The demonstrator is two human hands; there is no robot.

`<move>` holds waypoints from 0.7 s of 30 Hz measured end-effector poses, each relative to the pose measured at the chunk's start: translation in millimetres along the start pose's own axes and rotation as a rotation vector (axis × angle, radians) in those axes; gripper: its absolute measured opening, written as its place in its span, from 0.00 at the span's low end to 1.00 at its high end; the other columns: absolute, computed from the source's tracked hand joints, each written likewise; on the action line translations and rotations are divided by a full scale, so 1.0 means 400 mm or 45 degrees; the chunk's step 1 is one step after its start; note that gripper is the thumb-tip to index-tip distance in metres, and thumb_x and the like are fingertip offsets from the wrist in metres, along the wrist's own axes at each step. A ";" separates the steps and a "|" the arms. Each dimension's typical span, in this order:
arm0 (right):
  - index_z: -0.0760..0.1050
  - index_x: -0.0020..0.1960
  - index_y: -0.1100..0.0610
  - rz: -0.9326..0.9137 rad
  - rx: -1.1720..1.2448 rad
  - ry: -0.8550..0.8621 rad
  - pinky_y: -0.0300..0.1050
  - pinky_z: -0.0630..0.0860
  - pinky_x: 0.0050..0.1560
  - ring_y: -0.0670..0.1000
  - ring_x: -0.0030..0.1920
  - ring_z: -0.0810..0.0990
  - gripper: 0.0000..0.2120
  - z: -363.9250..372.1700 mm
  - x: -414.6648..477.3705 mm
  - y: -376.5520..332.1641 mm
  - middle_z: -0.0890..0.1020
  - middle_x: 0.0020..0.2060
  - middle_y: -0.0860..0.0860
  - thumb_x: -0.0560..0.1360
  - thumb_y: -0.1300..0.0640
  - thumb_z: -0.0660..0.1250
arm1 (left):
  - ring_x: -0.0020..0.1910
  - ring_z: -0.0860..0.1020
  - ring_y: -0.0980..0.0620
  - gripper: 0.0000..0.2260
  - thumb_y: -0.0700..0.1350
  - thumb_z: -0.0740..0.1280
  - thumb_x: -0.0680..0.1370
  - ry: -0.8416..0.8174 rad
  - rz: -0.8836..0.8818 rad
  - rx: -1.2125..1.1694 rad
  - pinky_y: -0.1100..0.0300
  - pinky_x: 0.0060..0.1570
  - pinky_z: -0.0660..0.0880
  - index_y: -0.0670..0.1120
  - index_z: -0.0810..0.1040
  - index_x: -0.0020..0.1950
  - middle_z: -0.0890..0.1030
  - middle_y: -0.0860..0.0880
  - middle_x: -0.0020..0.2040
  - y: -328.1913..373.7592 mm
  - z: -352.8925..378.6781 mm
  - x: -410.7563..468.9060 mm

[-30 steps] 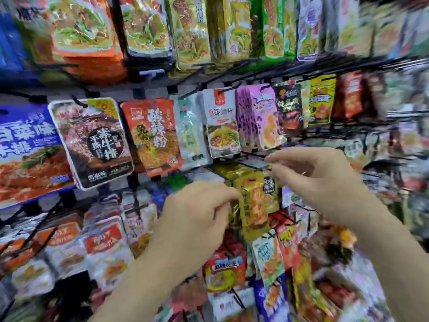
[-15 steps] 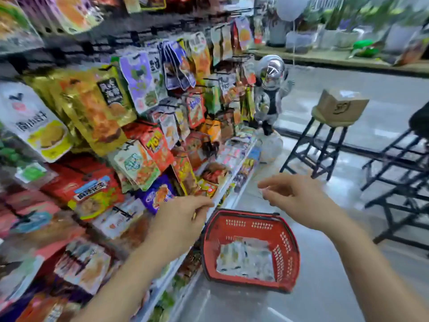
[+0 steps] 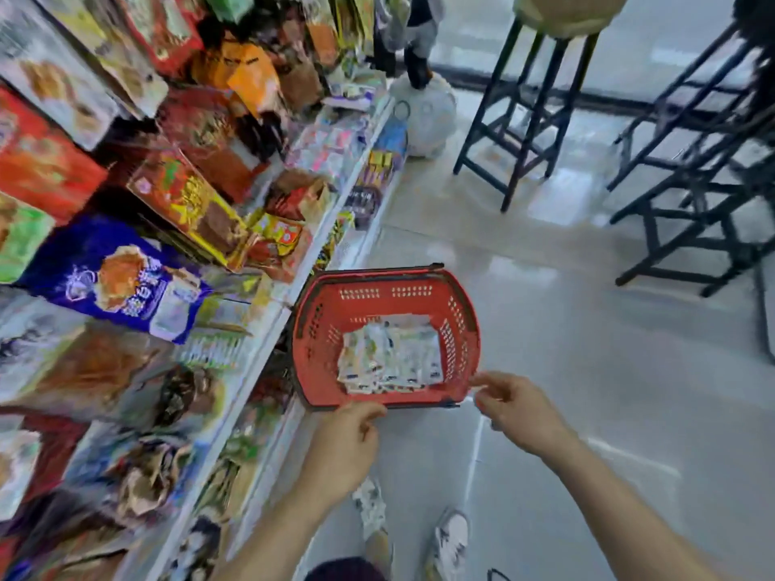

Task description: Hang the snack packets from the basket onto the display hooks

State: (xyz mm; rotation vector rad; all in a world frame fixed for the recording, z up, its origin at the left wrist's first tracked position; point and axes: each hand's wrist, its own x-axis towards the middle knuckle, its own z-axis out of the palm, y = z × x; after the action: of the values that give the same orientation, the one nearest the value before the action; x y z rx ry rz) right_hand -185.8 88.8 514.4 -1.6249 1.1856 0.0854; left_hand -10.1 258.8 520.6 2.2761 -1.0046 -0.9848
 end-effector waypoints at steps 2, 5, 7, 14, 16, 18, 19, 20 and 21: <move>0.78 0.54 0.53 0.102 0.097 -0.032 0.43 0.74 0.39 0.48 0.35 0.78 0.10 0.041 0.071 0.036 0.80 0.33 0.48 0.76 0.63 0.65 | 0.52 0.78 0.53 0.17 0.33 0.63 0.75 -0.017 -0.062 -0.013 0.65 0.52 0.69 0.46 0.80 0.61 0.79 0.52 0.53 -0.038 0.022 0.059; 0.77 0.56 0.52 0.199 0.198 -0.081 0.46 0.76 0.38 0.52 0.37 0.78 0.11 0.127 0.204 0.079 0.83 0.40 0.58 0.77 0.63 0.64 | 0.53 0.78 0.52 0.16 0.34 0.63 0.76 -0.013 -0.158 -0.034 0.63 0.51 0.70 0.46 0.80 0.61 0.82 0.49 0.55 -0.127 0.058 0.192; 0.78 0.55 0.51 0.216 0.279 -0.103 0.46 0.76 0.39 0.51 0.37 0.78 0.11 0.199 0.321 0.108 0.83 0.41 0.57 0.77 0.63 0.64 | 0.55 0.79 0.50 0.16 0.33 0.64 0.75 0.017 -0.193 -0.054 0.63 0.53 0.70 0.46 0.80 0.60 0.82 0.49 0.56 -0.202 0.094 0.314; 0.74 0.63 0.48 0.377 0.481 -0.215 0.56 0.79 0.52 0.52 0.46 0.81 0.16 0.514 0.825 0.284 0.79 0.56 0.51 0.77 0.60 0.67 | 0.50 0.76 0.58 0.20 0.38 0.64 0.77 -0.077 -0.365 0.015 0.72 0.44 0.68 0.50 0.73 0.68 0.75 0.50 0.66 -0.562 0.307 0.788; 0.69 0.69 0.49 0.446 0.471 -0.238 0.48 0.80 0.51 0.47 0.47 0.80 0.22 0.594 0.940 0.340 0.76 0.62 0.51 0.77 0.61 0.67 | 0.59 0.74 0.52 0.23 0.38 0.65 0.76 -0.171 -0.415 0.075 0.67 0.52 0.72 0.47 0.69 0.72 0.72 0.48 0.69 -0.666 0.378 0.896; 0.64 0.73 0.50 0.503 0.452 -0.250 0.43 0.77 0.44 0.45 0.45 0.78 0.27 0.667 1.038 0.389 0.73 0.66 0.53 0.77 0.63 0.66 | 0.65 0.72 0.44 0.27 0.41 0.67 0.76 -0.281 -0.471 0.171 0.57 0.61 0.72 0.45 0.63 0.75 0.70 0.45 0.71 -0.756 0.449 0.986; 0.62 0.75 0.50 0.516 0.435 -0.257 0.42 0.76 0.42 0.46 0.44 0.78 0.29 0.699 1.079 0.411 0.72 0.68 0.54 0.77 0.63 0.65 | 0.67 0.71 0.43 0.30 0.43 0.68 0.76 -0.344 -0.505 0.217 0.56 0.62 0.70 0.45 0.61 0.75 0.68 0.45 0.72 -0.796 0.485 1.024; 0.60 0.76 0.51 0.515 0.418 -0.263 0.42 0.75 0.41 0.47 0.44 0.77 0.31 0.731 1.118 0.431 0.71 0.68 0.55 0.77 0.64 0.65 | 0.68 0.69 0.42 0.32 0.46 0.70 0.75 -0.398 -0.531 0.259 0.56 0.61 0.69 0.45 0.59 0.75 0.67 0.45 0.72 -0.834 0.520 1.058; 0.59 0.77 0.51 0.508 0.403 -0.258 0.43 0.75 0.40 0.48 0.43 0.77 0.32 0.758 1.152 0.449 0.73 0.66 0.56 0.76 0.65 0.65 | 0.68 0.69 0.42 0.34 0.49 0.72 0.74 -0.435 -0.539 0.300 0.56 0.60 0.68 0.46 0.59 0.75 0.67 0.45 0.72 -0.868 0.556 1.088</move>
State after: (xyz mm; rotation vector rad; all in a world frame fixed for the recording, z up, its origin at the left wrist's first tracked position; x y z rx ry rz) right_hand 63.4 37.6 -6.8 -1.0648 1.2776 0.2950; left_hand 180.8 114.5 -29.2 2.6400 -0.8139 -1.5432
